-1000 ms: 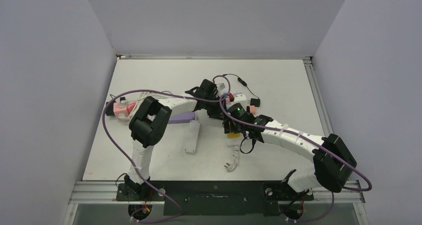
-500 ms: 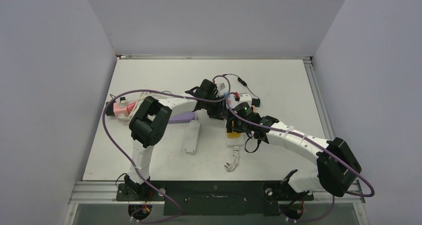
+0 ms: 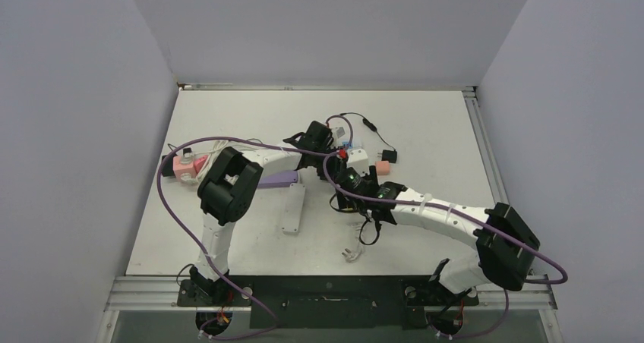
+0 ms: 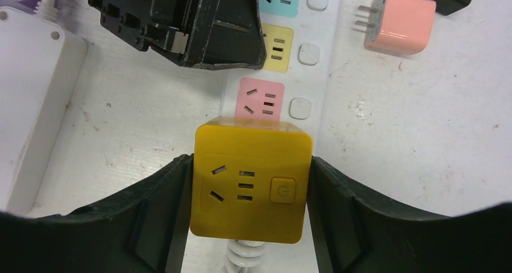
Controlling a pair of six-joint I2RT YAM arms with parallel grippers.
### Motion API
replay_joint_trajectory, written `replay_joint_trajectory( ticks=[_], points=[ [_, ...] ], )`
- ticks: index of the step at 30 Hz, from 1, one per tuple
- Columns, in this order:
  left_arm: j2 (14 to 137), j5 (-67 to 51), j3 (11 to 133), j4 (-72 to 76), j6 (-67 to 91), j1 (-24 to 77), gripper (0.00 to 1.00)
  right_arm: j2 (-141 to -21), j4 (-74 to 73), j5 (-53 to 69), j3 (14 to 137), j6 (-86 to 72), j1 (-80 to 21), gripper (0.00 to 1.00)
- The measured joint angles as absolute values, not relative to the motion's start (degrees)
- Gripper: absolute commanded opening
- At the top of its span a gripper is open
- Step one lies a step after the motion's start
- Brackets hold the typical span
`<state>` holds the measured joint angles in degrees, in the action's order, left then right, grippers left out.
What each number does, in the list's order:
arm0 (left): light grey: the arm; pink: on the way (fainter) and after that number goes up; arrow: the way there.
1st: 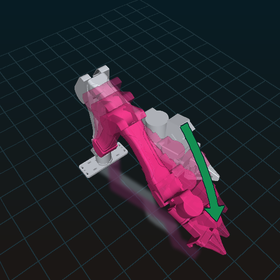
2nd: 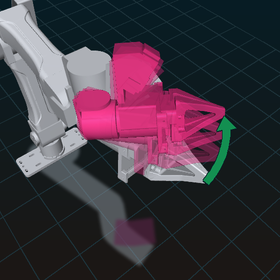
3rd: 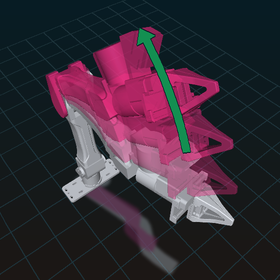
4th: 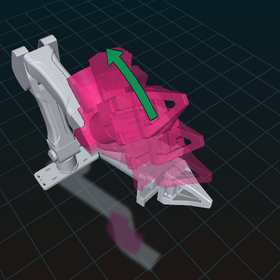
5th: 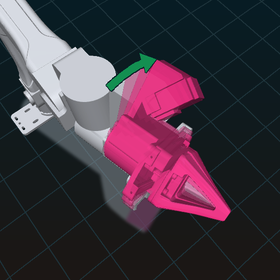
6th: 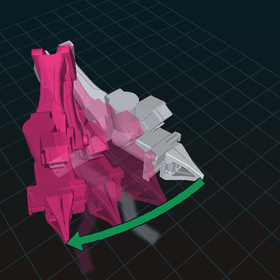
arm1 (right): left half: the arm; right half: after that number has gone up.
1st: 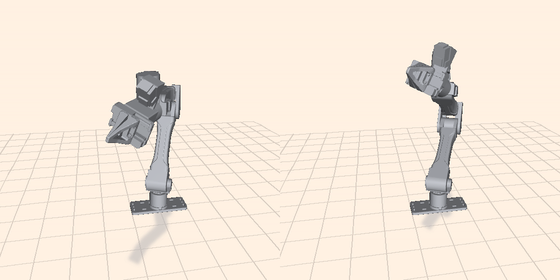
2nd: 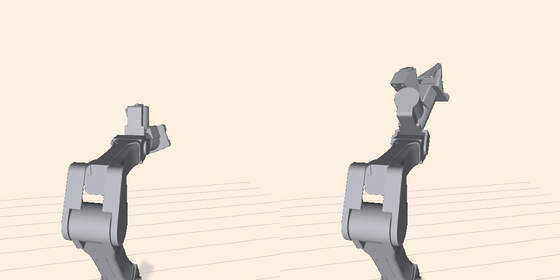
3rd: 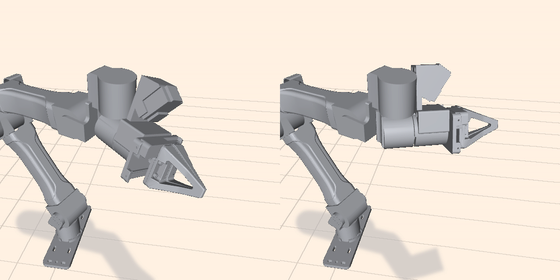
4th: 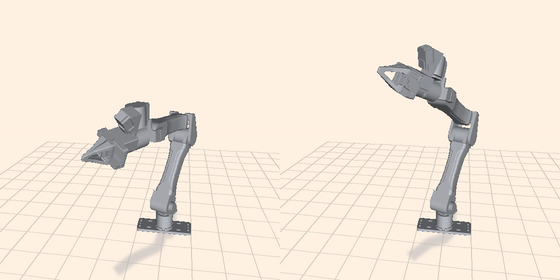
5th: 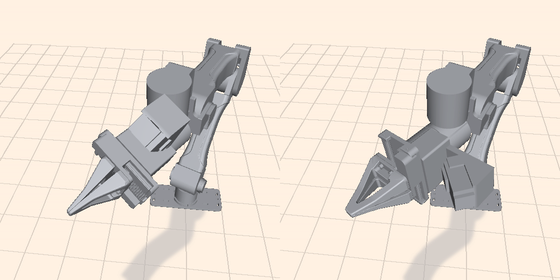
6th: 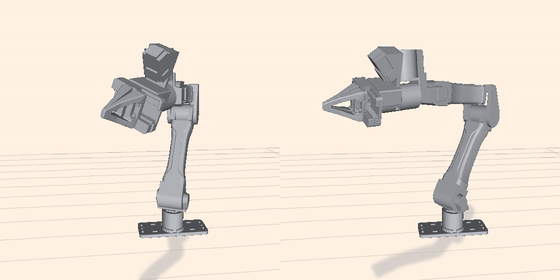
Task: Pull the plug off the socket
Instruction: Remove the plug from the socket.
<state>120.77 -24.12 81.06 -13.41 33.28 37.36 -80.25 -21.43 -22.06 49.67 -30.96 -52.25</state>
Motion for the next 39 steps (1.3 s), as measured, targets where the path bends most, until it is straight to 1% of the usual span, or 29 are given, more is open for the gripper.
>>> replay_joint_trajectory(
  ticks=[6, 17, 20, 27, 39],
  points=[
    [120.77, -24.12, 81.08, -13.41, 33.21, 37.36, 0.36, -84.73, -25.56, -29.21, 53.93, -32.23, -56.03, 0.05],
    [120.81, -24.16, 81.17, -13.45, 33.21, 37.45, 0.36, -85.19, -26.41, -30.0, 54.43, -32.84, -56.45, 0.05],
    [120.84, -24.16, 81.17, -13.43, 33.19, 37.45, 0.36, -84.62, -26.24, -27.66, 54.43, -32.69, -54.98, 0.05],
    [120.86, -24.18, 81.17, -13.43, 33.21, 37.45, 0.36, -79.99, -23.53, -17.43, 51.44, -32.47, -48.6, 0.05],
    [121.03, -24.23, 81.38, -13.28, 33.19, 37.47, 0.36, -77.89, -19.44, -12.99, 50.74, -32.21, -46.94, 0.05]
  ],
)
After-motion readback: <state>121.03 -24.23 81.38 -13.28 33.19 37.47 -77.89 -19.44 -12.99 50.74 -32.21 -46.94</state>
